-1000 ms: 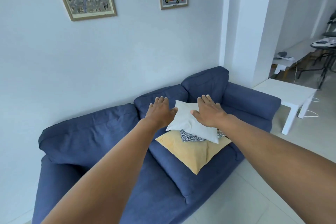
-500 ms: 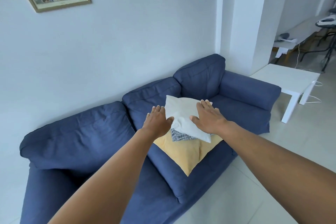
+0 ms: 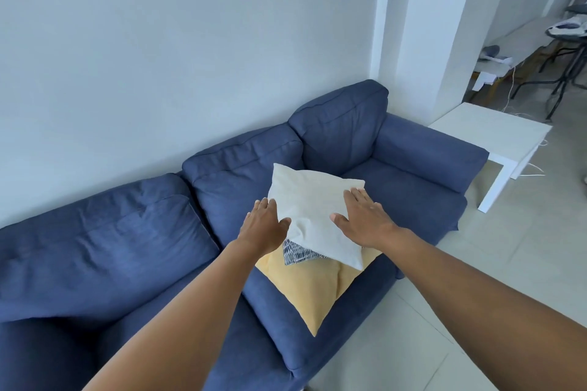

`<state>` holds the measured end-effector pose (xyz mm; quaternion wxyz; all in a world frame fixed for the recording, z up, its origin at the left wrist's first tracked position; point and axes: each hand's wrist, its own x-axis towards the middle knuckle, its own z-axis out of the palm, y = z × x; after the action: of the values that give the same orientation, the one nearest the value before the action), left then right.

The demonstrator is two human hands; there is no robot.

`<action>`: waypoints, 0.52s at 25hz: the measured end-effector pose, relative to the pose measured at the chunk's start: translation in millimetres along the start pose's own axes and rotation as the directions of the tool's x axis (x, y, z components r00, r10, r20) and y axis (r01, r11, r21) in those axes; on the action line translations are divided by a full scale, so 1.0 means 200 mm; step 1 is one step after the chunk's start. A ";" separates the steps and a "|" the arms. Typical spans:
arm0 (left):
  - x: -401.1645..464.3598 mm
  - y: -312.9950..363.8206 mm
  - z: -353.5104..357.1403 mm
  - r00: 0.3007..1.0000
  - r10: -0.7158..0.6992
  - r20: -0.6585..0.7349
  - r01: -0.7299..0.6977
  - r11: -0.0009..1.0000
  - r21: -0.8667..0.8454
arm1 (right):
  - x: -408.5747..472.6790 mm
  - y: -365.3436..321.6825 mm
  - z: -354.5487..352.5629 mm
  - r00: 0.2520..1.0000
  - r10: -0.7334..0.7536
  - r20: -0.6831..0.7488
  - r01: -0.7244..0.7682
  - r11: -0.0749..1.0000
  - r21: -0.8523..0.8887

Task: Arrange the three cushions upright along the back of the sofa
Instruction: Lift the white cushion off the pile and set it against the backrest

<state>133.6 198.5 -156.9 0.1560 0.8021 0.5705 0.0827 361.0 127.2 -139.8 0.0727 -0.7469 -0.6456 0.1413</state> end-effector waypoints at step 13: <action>0.67 -0.34 0.22 0.985 -0.094 0.144 0.108 0.990 -0.092 | 0.65 0.12 0.26 0.983 0.140 0.120 -0.158 0.975 0.158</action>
<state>131.1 337.5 -227.7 0.2391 0.7671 0.5935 0.0469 384.7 246.7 -210.7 0.0891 -0.7759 -0.5766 0.2400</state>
